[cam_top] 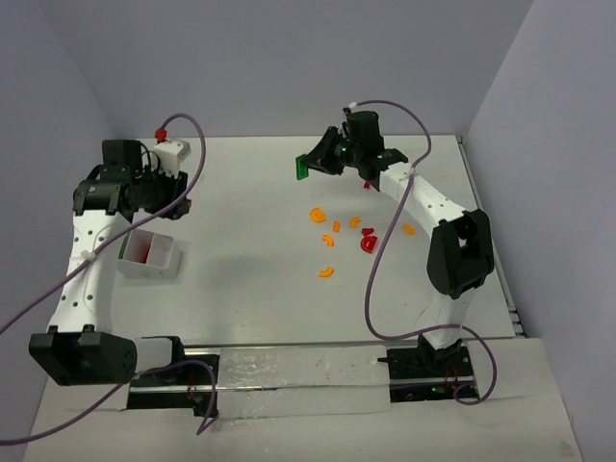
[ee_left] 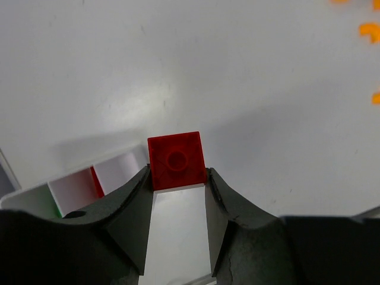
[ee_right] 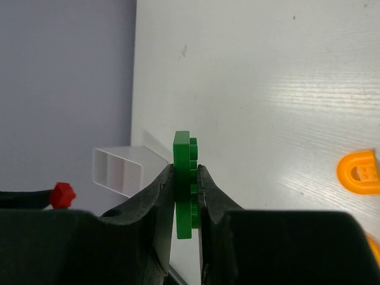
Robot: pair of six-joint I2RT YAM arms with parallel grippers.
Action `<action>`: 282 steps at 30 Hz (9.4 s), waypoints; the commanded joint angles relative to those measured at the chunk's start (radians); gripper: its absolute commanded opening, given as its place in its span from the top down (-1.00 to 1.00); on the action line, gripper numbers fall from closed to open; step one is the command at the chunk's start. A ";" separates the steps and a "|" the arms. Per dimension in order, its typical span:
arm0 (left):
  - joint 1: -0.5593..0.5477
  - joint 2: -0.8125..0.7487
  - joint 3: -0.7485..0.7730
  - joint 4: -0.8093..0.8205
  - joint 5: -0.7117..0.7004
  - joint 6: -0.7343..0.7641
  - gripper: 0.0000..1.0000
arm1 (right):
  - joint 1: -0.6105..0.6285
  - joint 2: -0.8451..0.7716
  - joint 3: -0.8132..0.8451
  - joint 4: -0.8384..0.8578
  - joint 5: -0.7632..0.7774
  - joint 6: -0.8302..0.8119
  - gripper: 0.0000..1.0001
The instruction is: Sort the legos into containers by color
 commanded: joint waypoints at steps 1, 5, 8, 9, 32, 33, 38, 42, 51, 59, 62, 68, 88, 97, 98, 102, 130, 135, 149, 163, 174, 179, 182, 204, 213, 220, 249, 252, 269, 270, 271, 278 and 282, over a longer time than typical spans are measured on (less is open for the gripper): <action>0.090 -0.060 -0.098 -0.187 0.020 0.260 0.92 | 0.033 -0.023 0.071 -0.093 -0.041 -0.234 1.00; 0.157 -0.024 -0.124 -0.223 -0.017 0.320 0.89 | 0.045 0.000 0.100 -0.109 -0.116 -0.260 1.00; 0.235 0.048 -0.102 -0.247 -0.017 0.327 0.91 | 0.060 0.011 0.113 -0.116 -0.129 -0.269 1.00; 0.254 0.063 -0.091 -0.248 -0.017 0.327 0.91 | 0.063 0.012 0.115 -0.116 -0.131 -0.272 1.00; 0.362 0.168 -0.079 -0.084 -0.243 0.252 0.40 | 0.073 0.063 0.156 -0.121 -0.226 -0.255 1.00; 0.361 0.171 -0.076 -0.084 -0.243 0.252 0.33 | 0.073 0.064 0.158 -0.122 -0.229 -0.254 1.00; 0.361 0.172 -0.071 -0.079 -0.241 0.257 -0.07 | 0.076 0.067 0.167 -0.125 -0.230 -0.263 1.00; 0.362 0.171 -0.063 -0.080 -0.230 0.263 -0.41 | 0.085 0.064 0.175 -0.133 -0.223 -0.277 1.00; 0.359 0.172 0.133 -0.161 0.006 0.241 -0.52 | 0.107 0.021 0.126 -0.078 -0.259 -0.376 1.00; 0.291 0.171 0.246 -0.140 0.632 -0.063 -0.76 | 0.192 -0.133 -0.075 0.067 -0.295 -0.655 1.00; 0.235 0.120 0.104 0.022 0.712 -0.230 -0.89 | 0.238 -0.179 -0.134 0.081 -0.253 -0.738 1.00; 0.109 0.044 -0.068 0.303 0.650 -0.570 -0.98 | 0.357 -0.209 -0.129 0.050 -0.014 -0.918 1.00; -0.035 0.049 -0.234 0.468 0.709 -0.778 -0.71 | 0.474 -0.143 0.010 -0.004 0.081 -0.949 1.00; -0.036 0.064 -0.240 0.503 0.739 -0.831 -0.42 | 0.484 -0.140 0.016 -0.010 0.079 -0.959 1.00; -0.036 0.065 -0.245 0.506 0.742 -0.834 -0.37 | 0.484 -0.140 0.017 -0.010 0.080 -0.958 1.00; -0.036 0.068 -0.276 0.529 0.755 -0.860 -0.10 | 0.484 -0.140 0.023 -0.010 0.084 -0.955 1.00; 0.273 0.024 0.067 -0.066 0.116 -0.155 1.00 | 0.422 -0.155 0.015 -0.081 0.129 -0.910 -1.00; 0.338 0.016 0.058 -0.112 -0.079 0.009 1.00 | 0.383 -0.154 -0.009 -0.089 0.127 -0.908 -1.00; 0.442 0.086 0.082 -0.095 -0.249 0.166 1.00 | 0.357 -0.152 -0.065 -0.079 0.125 -0.921 -1.00; 0.473 0.156 0.047 -0.076 -0.202 0.181 1.00 | 0.347 -0.135 -0.085 -0.070 0.084 -0.900 -1.00; 0.484 0.223 0.050 -0.072 -0.142 0.172 1.00 | 0.324 -0.123 -0.092 -0.068 0.055 -0.887 -1.00; 0.484 0.237 0.041 -0.043 -0.177 0.170 1.00 | 0.315 -0.118 -0.088 -0.071 0.041 -0.885 -1.00; 0.484 0.236 0.030 -0.029 -0.200 0.177 0.99 | 0.312 -0.117 -0.087 -0.072 0.037 -0.886 -1.00; 0.478 0.226 0.193 -0.111 -0.056 0.152 -0.73 | 0.302 -0.129 -0.077 -0.096 0.046 -0.872 -1.00; 0.103 0.112 0.318 0.014 -0.124 0.080 -0.98 | 0.133 -0.231 -0.204 -0.227 0.073 -0.901 -1.00; -0.132 0.053 0.137 0.245 -0.270 -0.053 -0.99 | -0.027 -0.264 -0.303 -0.322 0.229 -0.929 -0.93; -0.270 0.043 0.029 0.315 -0.335 -0.059 -0.99 | -0.138 -0.038 -0.384 -0.420 0.262 -1.017 -0.23; -0.270 0.041 0.023 0.318 -0.338 -0.056 -0.99 | -0.144 -0.027 -0.375 -0.420 0.265 -0.999 -0.23; -0.270 0.029 -0.015 0.336 -0.350 -0.046 -0.98 | -0.169 0.032 -0.324 -0.450 0.206 -0.958 -0.09; -0.270 0.027 -0.017 0.338 -0.350 -0.045 -0.98 | -0.172 0.031 -0.325 -0.450 0.207 -0.958 -0.04; -0.270 0.026 -0.019 0.338 -0.351 -0.044 -0.99 | -0.173 0.030 -0.326 -0.450 0.207 -0.958 0.01; -0.270 0.014 -0.034 0.330 -0.323 -0.040 -0.99 | -0.182 0.007 -0.338 -0.452 0.205 -0.970 0.35; -0.270 -0.017 -0.075 0.346 -0.271 -0.064 -0.99 | -0.183 -0.021 -0.349 -0.452 0.197 -0.978 0.53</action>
